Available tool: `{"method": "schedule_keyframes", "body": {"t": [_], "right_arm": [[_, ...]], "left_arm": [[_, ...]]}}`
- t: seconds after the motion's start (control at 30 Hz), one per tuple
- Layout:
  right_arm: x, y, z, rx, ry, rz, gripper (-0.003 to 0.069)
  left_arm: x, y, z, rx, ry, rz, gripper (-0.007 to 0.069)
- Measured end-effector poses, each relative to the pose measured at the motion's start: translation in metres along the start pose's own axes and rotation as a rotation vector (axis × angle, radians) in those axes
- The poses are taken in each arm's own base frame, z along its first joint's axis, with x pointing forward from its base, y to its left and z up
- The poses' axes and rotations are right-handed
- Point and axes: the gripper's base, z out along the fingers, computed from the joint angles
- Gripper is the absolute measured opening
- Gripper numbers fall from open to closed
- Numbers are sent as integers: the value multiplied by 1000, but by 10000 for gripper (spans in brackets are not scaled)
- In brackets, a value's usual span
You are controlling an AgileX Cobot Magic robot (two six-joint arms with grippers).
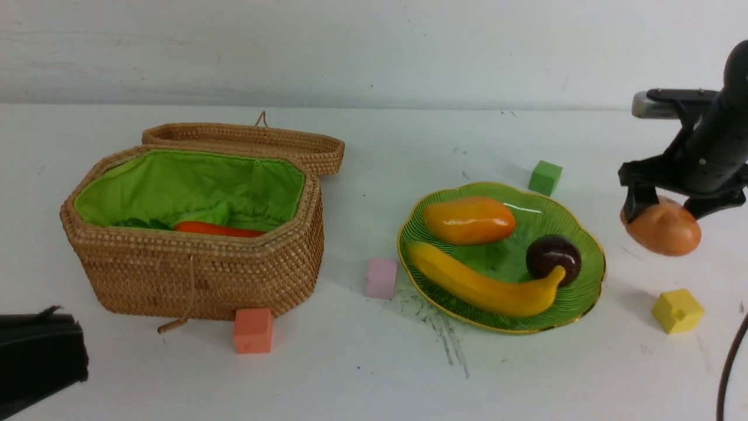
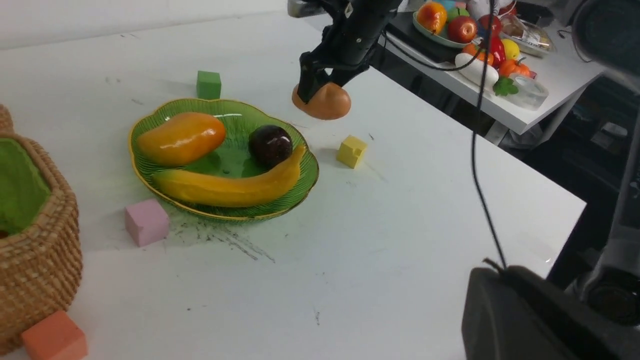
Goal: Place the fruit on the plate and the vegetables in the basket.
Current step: Use the right arm to grab a potato and put it into the left basket
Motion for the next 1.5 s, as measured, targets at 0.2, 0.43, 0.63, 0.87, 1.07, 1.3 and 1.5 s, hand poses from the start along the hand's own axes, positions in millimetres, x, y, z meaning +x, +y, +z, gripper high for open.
{"method": "schedule_keyframes", "body": {"t": [0.2, 0.43, 0.63, 0.87, 1.07, 1.3, 1.5], "right_arm": [[7, 48, -80, -220, -116, -80, 614], [26, 155, -153, -522, -295, -315, 613], [45, 260, -180, -729, -487, -493, 613], [50, 345, -134, -791, -606, -571, 613], [48, 372, -73, -745, -635, -601, 613], [50, 379, -41, -726, -613, -590, 619], [52, 376, -49, -721, -592, -631, 680]], "left_arm": [[-1, 17, -2, -184, -6, 110, -13], [-6, 41, -10, -474, -41, 125, -13], [-9, 57, -20, -677, -88, 69, -13], [-11, 59, -23, -713, -113, 46, -13], [-11, 59, -23, -713, -112, 44, -11], [-10, 59, -22, -706, -109, 36, -10], [-10, 58, -22, -702, -112, 36, -8]]}}
